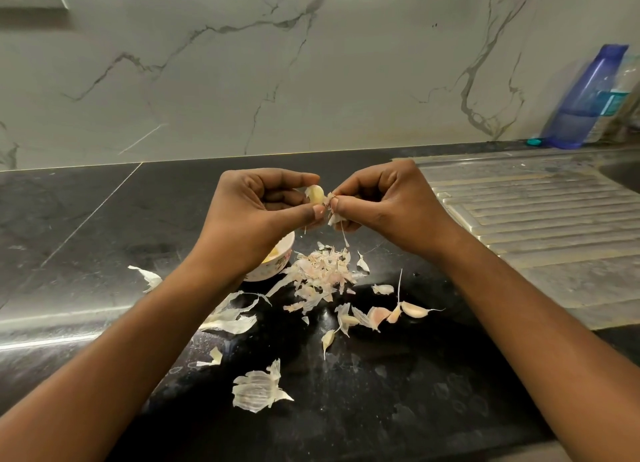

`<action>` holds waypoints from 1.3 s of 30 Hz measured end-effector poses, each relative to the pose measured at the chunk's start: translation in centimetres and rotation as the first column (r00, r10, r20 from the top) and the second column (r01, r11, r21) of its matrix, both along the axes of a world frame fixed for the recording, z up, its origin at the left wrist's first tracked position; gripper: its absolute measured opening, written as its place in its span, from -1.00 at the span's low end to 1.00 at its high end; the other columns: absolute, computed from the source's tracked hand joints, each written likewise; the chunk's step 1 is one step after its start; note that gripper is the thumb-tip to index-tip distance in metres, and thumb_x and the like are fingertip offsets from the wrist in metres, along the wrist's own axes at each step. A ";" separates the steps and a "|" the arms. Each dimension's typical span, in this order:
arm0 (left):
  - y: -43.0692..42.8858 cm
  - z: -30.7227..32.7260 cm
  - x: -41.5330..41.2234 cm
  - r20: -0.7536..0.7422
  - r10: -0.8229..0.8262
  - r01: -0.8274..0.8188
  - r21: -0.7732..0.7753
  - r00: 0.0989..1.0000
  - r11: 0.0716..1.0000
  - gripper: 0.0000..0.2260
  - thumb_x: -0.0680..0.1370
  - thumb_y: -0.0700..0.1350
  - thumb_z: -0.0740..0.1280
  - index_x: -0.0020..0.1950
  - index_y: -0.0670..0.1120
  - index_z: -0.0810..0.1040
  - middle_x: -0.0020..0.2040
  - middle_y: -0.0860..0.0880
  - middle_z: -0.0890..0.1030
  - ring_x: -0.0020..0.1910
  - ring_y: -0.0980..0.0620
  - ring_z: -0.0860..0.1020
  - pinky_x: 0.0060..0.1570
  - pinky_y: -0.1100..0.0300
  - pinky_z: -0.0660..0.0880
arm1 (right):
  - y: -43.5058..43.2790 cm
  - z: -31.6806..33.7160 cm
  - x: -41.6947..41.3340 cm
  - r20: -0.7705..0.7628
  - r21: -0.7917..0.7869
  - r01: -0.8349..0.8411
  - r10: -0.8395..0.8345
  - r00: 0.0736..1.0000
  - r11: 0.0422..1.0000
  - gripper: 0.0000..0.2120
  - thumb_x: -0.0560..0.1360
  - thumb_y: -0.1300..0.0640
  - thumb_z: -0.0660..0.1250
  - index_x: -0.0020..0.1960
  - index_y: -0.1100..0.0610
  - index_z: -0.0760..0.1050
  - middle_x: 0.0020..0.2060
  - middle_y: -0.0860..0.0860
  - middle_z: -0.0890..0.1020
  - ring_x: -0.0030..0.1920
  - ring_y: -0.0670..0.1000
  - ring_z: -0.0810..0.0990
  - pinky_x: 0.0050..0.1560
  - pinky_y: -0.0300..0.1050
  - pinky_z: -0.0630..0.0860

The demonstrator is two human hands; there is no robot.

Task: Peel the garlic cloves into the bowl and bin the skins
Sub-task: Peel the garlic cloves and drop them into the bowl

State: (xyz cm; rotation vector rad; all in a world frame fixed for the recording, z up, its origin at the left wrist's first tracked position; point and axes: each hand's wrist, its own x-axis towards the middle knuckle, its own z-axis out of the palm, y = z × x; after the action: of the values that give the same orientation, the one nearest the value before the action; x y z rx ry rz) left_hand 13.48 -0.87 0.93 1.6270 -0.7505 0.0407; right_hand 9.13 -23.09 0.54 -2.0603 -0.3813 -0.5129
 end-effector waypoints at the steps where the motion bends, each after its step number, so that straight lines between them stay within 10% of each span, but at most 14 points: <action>1: 0.0 0.1 0.0 -0.015 -0.016 0.016 -0.009 1.000 1.000 -0.65 0.45 -0.29 0.57 0.23 -0.20 0.68 -0.06 -0.15 0.76 -0.06 -0.12 0.77 0.03 0.06 0.71 | -0.1 0.0 0.1 0.001 0.011 0.019 -0.019 1.000 1.000 -0.92 0.58 0.25 0.50 -0.01 0.27 0.74 -0.22 0.07 0.77 -0.24 0.07 0.78 -0.18 -0.10 0.72; 17: 0.3 -0.5 0.1 0.318 0.057 -0.148 0.268 0.946 0.952 -0.58 0.48 -0.20 0.60 0.32 -0.04 0.67 -0.19 0.06 0.72 -0.23 0.09 0.72 -0.07 0.19 0.70 | -0.7 0.2 0.0 -0.157 -0.035 -0.035 0.029 0.987 0.999 -0.85 0.57 0.38 0.45 0.07 0.25 0.75 -0.14 0.08 0.79 -0.12 0.11 0.79 0.00 0.05 0.75; 27: 0.3 -0.2 0.1 0.338 0.042 -0.158 0.325 0.940 0.932 -0.88 0.47 -0.21 0.61 -0.03 -0.05 0.77 -0.23 0.10 0.73 -0.27 0.14 0.70 -0.19 0.34 0.63 | -0.3 0.4 -0.5 -0.079 -0.136 -0.038 0.027 0.996 0.990 -0.89 0.55 0.12 0.56 0.03 0.15 0.78 -0.23 0.03 0.77 -0.24 0.12 0.75 -0.15 0.16 0.72; 32: 0.3 -0.2 0.0 0.418 0.068 -0.230 0.351 0.906 0.908 -0.92 0.53 -0.17 0.56 0.01 -0.04 0.79 -0.27 0.10 0.72 -0.34 0.14 0.68 -0.27 0.24 0.65 | -0.2 0.3 -0.4 0.014 -0.243 -0.016 0.020 1.000 0.970 -0.93 0.54 0.15 0.57 0.00 0.12 0.78 -0.30 -0.06 0.74 -0.37 -0.07 0.65 -0.33 -0.30 0.50; 39: 0.1 -0.2 0.0 0.518 0.003 -0.243 0.395 0.855 0.886 -0.87 0.56 -0.19 0.52 0.09 -0.04 0.79 -0.15 0.11 0.72 -0.23 0.19 0.66 -0.17 0.26 0.64 | -0.1 0.3 -0.5 0.007 -0.324 0.006 -0.004 1.000 0.946 -0.91 0.57 0.17 0.53 -0.09 0.15 0.78 -0.36 -0.04 0.71 -0.42 -0.09 0.60 -0.36 -0.37 0.44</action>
State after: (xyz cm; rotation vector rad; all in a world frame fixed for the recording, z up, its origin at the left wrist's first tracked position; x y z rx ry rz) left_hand 13.44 -0.74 0.76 2.1482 -1.1119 0.4371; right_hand 8.62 -23.21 0.84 -2.3773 -0.4909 -0.4844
